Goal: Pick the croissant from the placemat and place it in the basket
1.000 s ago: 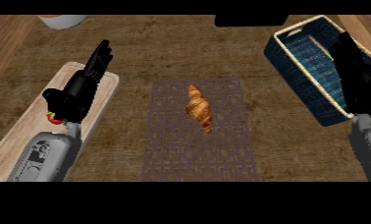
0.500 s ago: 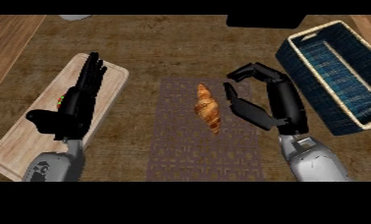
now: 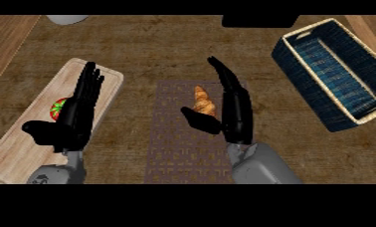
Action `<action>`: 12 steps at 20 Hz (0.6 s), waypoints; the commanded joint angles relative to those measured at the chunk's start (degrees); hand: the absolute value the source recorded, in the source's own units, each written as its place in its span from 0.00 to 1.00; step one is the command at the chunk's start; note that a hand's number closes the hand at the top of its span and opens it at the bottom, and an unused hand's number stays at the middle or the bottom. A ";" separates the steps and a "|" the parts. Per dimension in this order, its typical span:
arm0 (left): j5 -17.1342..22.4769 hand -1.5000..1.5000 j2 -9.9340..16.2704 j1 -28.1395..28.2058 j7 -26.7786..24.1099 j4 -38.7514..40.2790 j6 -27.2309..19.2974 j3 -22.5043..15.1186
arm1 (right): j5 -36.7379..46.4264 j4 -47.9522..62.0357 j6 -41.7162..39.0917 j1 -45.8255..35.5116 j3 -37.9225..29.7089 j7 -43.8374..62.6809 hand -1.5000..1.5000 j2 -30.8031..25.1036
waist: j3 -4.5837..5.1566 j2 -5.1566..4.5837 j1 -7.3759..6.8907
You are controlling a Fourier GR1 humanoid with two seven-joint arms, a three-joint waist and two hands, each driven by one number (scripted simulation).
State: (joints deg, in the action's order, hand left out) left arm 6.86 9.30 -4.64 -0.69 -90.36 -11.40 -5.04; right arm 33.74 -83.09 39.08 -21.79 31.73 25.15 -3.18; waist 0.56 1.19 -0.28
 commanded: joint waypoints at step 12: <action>0.28 0.50 0.26 4.75 -0.93 -2.36 0.00 0.54 | 11.48 -7.45 -44.33 -17.04 0.87 47.64 0.00 0.33 | -0.18 0.49 1.49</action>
State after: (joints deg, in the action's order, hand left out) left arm 7.07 9.54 -1.45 -0.53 -92.34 -11.92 -4.35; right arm 47.16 -85.54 8.17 -33.50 32.71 59.90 -5.48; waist 0.57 2.00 1.63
